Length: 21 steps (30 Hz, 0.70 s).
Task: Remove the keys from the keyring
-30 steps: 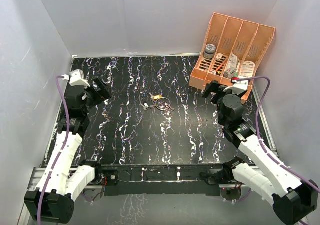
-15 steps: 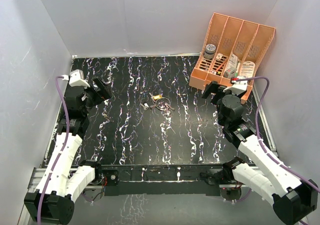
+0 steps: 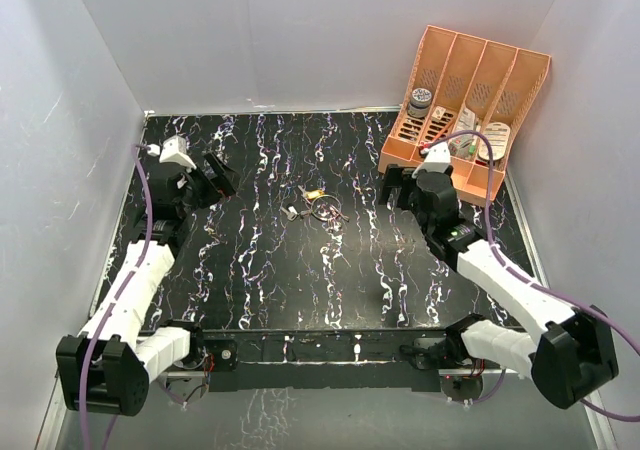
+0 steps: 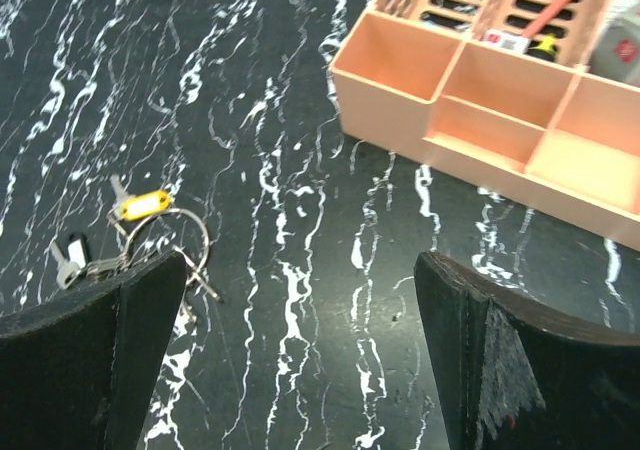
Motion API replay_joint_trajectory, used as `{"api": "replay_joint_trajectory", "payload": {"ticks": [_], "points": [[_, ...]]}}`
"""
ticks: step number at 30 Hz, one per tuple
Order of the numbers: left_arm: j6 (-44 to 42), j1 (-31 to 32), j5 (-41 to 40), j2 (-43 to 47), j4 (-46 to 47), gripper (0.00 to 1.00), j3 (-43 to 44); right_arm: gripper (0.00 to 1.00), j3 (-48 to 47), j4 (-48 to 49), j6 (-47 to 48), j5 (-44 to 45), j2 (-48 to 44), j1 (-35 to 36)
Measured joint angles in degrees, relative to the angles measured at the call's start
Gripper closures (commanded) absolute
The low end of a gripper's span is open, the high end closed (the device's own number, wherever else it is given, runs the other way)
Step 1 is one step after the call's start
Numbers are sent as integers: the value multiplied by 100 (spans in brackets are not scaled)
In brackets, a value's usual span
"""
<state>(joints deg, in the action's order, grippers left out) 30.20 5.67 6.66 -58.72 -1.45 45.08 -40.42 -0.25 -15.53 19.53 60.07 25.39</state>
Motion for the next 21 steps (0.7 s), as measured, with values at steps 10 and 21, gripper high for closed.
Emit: {"api": "replay_joint_trajectory", "payload": {"ticks": [10, 21], "points": [[184, 306, -59, -592, 251, 1, -131, 32, -501, 125, 229, -1167, 1073, 144], [199, 765, -673, -138, 579, 1, -527, 54, -1742, 177, 782, -1862, 2684, 796]]}}
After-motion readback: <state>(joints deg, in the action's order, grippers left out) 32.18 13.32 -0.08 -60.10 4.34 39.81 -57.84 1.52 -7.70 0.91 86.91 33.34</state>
